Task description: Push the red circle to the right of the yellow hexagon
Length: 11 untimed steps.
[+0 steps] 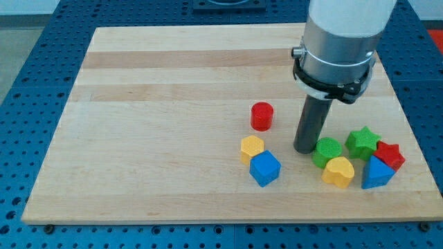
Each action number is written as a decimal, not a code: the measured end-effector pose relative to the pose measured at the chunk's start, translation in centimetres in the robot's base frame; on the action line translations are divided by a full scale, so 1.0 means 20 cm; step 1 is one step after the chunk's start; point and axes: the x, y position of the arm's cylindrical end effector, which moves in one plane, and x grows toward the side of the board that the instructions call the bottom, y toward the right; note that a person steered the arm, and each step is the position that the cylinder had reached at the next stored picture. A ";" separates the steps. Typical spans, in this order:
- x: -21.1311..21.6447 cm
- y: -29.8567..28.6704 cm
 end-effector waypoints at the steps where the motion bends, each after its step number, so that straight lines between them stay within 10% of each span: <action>1: 0.12 0.04; 5: -0.58 -0.16; 7: -0.43 -0.51; 11: -0.11 -0.04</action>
